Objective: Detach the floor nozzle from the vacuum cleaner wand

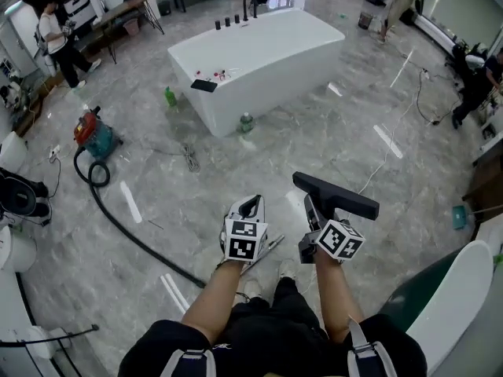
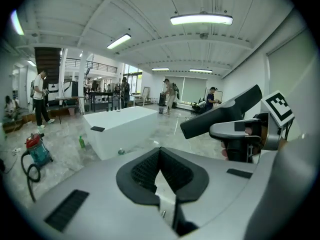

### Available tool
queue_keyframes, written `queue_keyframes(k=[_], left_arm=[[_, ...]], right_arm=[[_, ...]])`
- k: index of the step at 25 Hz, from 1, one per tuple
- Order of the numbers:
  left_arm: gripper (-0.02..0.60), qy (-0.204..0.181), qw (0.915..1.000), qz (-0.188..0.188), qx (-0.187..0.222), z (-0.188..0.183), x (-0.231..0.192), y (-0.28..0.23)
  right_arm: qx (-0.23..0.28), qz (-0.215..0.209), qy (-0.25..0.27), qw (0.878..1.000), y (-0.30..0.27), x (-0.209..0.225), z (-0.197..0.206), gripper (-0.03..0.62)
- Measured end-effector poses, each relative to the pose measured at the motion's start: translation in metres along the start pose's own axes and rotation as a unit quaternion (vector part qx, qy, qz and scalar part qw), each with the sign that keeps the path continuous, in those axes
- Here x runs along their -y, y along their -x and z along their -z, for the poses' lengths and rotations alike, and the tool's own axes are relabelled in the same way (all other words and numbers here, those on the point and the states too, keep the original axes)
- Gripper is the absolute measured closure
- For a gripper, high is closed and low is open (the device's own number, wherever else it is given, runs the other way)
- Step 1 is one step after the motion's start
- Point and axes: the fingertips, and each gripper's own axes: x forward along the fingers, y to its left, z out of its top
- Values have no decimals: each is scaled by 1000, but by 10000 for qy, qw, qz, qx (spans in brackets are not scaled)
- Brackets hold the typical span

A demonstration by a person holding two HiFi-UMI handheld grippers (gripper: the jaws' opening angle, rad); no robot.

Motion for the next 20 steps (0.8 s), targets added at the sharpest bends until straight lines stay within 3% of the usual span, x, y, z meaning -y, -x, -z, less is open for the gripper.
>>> queue_keyframes(k=[6,12,15,20], left_arm=[[571,-338,9981,104,506,-69,36,36],[572,-453,9903,126,1310,-151,53,72],[572,-490,9851,144,1641,-171,58,98],[571,-534,9839,125,1698,-181,59,105]], right_arm=[[655,-343,600,9955,38,-53,-77,496],[1067,-878,802,9872,58,-101,-131,496],[1208,-1131,640,9841,67,-115,-141,496],[1265,-1278,431,9828,69,-122,-152,496]])
